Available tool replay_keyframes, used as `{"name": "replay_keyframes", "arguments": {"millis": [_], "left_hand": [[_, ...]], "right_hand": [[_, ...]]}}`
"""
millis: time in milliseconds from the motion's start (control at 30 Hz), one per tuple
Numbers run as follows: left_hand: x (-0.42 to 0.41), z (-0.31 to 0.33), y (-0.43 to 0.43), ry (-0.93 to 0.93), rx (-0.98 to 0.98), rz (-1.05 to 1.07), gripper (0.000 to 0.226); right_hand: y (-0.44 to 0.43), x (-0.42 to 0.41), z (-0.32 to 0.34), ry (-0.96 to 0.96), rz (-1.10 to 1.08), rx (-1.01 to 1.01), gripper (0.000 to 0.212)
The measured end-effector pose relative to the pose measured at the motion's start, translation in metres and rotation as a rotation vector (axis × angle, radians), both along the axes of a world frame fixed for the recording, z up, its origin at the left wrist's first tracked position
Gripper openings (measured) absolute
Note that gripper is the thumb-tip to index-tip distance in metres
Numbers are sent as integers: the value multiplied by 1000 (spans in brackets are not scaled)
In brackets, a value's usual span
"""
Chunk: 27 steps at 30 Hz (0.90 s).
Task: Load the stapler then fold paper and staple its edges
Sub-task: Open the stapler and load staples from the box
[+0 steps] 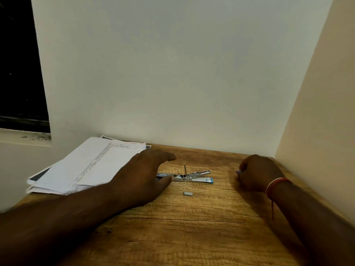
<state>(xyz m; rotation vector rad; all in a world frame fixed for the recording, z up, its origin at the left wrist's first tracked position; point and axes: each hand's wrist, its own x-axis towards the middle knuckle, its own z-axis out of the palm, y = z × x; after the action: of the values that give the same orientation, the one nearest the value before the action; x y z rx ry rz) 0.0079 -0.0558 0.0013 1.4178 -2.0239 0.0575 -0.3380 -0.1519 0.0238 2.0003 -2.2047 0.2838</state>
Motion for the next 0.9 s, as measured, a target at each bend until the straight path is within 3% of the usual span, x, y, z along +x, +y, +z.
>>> {"name": "replay_keyframes", "arguments": {"millis": [67, 233, 333, 433, 567, 700, 900], "left_hand": [[-1, 0, 2, 30, -46, -37, 57], [-1, 2, 2, 98, -108, -96, 49], [-4, 3, 7, 214, -83, -148, 35], [-12, 6, 13, 420, 48, -193, 12], [-23, 7, 15, 667, 187, -266, 3], [-30, 7, 16, 908, 379, -322, 11], [-27, 3, 8, 1069, 610, -313, 23]], "right_hand": [[-1, -1, 1, -76, 11, 6, 22], [6, 0, 5, -202, 58, 34, 32], [17, 14, 5, -374, 242, -62, 48], [42, 46, 3, -569, 545, -255, 57], [73, 81, 2, -602, 845, -369, 69], [83, 89, -2, -601, 925, -421, 74], [83, 88, -4, -629, 957, -411, 78]]}}
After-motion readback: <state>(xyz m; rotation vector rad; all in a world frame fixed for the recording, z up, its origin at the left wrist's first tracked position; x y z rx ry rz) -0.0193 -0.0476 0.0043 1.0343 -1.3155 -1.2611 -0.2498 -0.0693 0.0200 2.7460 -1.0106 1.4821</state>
